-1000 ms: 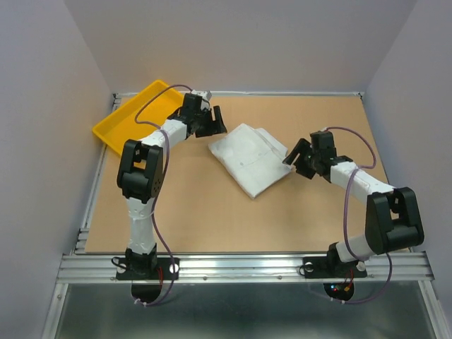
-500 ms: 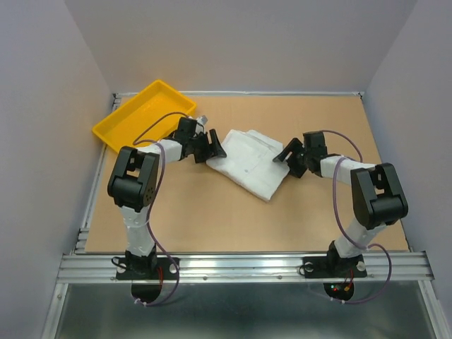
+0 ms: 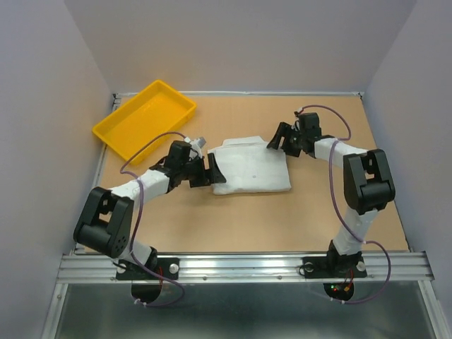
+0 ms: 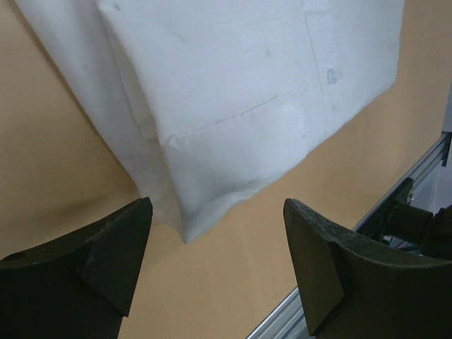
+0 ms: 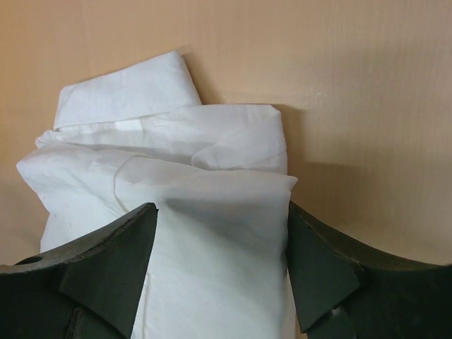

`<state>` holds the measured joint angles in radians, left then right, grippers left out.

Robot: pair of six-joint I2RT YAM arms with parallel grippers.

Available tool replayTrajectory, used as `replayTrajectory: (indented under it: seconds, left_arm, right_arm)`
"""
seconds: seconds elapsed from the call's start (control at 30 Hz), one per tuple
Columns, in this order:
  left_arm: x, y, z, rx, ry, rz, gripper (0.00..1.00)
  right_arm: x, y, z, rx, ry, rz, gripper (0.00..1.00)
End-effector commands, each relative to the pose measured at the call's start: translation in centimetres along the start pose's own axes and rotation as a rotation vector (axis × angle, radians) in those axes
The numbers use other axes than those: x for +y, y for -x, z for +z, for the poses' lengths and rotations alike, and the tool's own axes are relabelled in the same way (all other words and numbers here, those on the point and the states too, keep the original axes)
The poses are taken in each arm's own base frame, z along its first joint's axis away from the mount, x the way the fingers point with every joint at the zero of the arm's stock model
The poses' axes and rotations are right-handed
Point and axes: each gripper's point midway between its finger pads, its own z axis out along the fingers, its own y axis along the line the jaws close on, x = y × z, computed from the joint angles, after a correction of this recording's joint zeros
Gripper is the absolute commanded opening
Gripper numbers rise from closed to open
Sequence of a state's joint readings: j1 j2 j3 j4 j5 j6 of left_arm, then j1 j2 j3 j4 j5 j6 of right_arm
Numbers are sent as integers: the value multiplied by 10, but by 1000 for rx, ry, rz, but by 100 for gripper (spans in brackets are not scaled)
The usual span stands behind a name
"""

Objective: Fold and stack the long sleeve shirts
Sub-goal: Fold the shirt

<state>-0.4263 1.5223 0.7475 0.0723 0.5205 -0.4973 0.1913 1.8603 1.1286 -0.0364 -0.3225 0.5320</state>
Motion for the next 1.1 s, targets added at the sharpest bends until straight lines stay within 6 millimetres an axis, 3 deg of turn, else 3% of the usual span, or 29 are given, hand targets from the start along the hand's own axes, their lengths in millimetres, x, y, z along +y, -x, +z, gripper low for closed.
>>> replayTrajectory:
  seconds: [0.0,0.13,0.23,0.37,0.5,0.7,0.73,1.03,1.07]
  left_arm:
    - [-9,53,-39,-223,18,55,87]
    - [32,97,-55,-347,125,-93,76]
    - [47,119,-43,-330,150,-113,72]
    - [56,140,-20,-292,160,-107,69]
    - [60,153,1,-255,146,-122,65]
    - [70,150,23,-198,136,-149,58]
    - [72,147,26,-189,137,-153,53]
    - [81,104,58,-68,131,-206,40]
    - [82,100,60,-60,133,-212,33]
  right_arm:
    - [28,41,-30,-85,17,-207,76]
    - [46,57,-68,-168,-19,-256,76]
    - [51,51,-81,-194,-89,-291,76]
    - [64,29,-92,-180,-96,-315,76]
    - [84,-6,-89,-146,-99,-363,76]
    - [100,-48,-80,-74,-73,-385,76]
    - [101,-51,-79,-70,-72,-387,76]
    - [112,-72,-72,-36,-61,-423,76]
    - [112,-74,-71,-32,-63,-428,76]
